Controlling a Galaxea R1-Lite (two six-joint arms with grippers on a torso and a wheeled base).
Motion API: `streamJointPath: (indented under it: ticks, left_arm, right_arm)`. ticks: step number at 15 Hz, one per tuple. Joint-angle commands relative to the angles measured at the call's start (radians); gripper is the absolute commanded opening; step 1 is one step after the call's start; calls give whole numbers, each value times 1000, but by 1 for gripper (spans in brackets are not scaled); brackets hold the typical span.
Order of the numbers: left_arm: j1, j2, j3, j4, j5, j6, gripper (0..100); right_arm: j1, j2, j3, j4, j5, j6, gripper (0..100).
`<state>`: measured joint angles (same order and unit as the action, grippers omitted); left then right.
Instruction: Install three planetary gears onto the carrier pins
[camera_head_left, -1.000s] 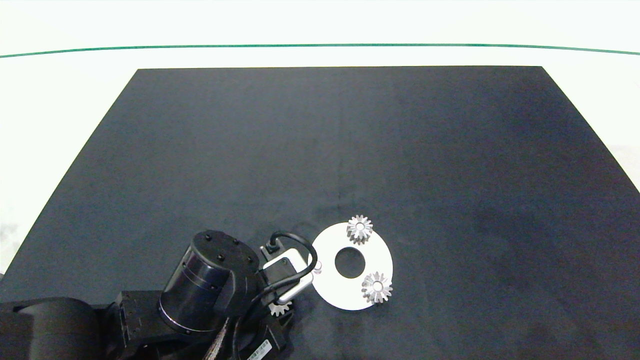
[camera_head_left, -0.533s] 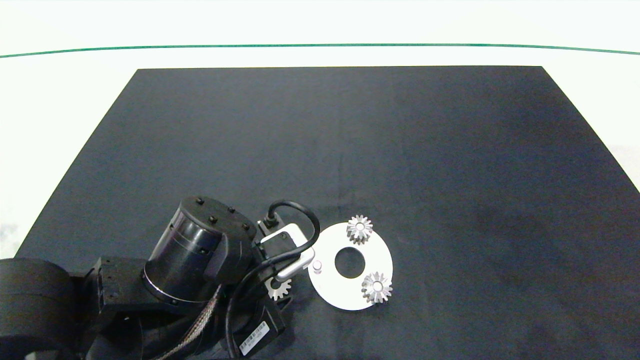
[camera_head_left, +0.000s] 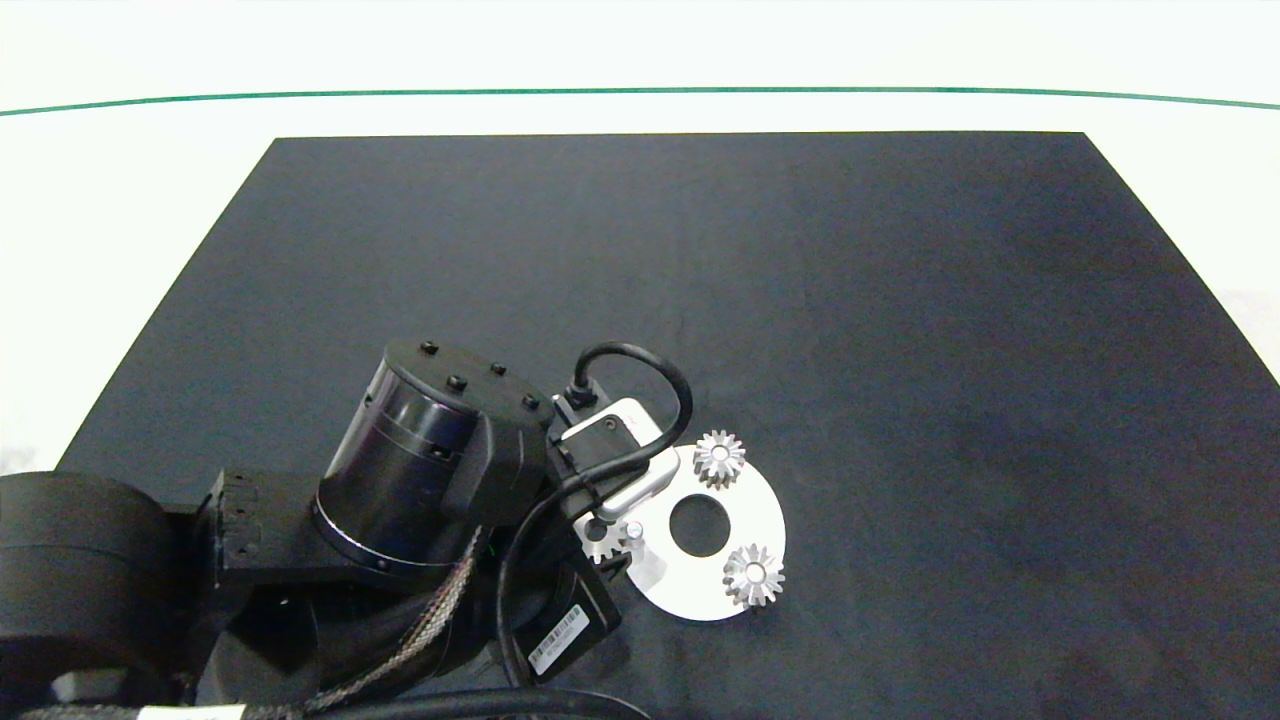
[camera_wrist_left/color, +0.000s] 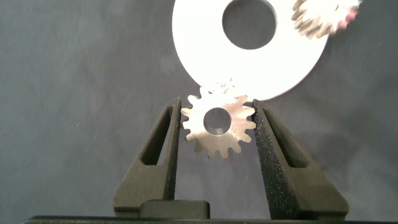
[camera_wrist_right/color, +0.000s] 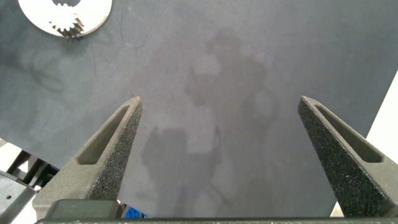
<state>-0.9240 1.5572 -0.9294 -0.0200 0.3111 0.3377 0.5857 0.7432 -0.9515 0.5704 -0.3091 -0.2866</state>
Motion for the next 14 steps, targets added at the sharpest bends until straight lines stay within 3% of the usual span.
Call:
streamJointPath:
  ticks: [1, 7, 14]
  left_arm:
    - [-25, 70, -17, -41, 2, 0, 4]
    - [-65, 118, -74, -52, 2, -2, 4]
    - [-25, 92, -59, -51, 2, 15, 4]
  right_arm:
    - [0, -2, -4, 3, -2, -2, 100]
    - [0, -2, -18, 3, -2, -2, 100]
    - [0, -5, -18, 5, -2, -2, 100]
